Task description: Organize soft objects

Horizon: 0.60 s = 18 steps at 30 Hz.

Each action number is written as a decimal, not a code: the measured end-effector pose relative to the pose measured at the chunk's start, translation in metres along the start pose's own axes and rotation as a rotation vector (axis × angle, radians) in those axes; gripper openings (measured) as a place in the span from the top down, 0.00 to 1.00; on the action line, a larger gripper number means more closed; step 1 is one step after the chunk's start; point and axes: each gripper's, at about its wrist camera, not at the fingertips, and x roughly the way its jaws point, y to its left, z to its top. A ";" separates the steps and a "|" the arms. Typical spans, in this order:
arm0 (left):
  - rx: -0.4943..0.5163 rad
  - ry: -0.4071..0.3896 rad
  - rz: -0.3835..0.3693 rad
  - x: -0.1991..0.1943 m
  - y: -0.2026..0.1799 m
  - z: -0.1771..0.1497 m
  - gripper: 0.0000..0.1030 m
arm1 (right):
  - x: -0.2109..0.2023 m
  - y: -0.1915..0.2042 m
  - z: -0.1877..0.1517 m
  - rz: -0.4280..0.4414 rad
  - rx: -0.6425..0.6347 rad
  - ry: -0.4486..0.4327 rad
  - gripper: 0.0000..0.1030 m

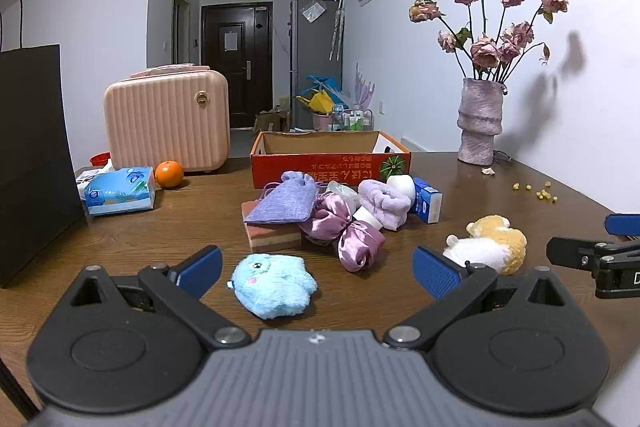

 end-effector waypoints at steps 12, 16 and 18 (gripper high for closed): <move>0.001 -0.002 0.000 -0.001 0.000 0.000 0.00 | -0.001 0.000 0.000 0.000 -0.001 -0.001 0.01; 0.001 -0.002 -0.001 -0.001 -0.001 0.000 0.00 | -0.001 0.000 0.000 -0.001 0.000 -0.002 0.01; 0.001 -0.002 0.000 -0.002 -0.001 0.000 0.00 | -0.001 0.000 0.000 -0.001 -0.001 -0.002 0.01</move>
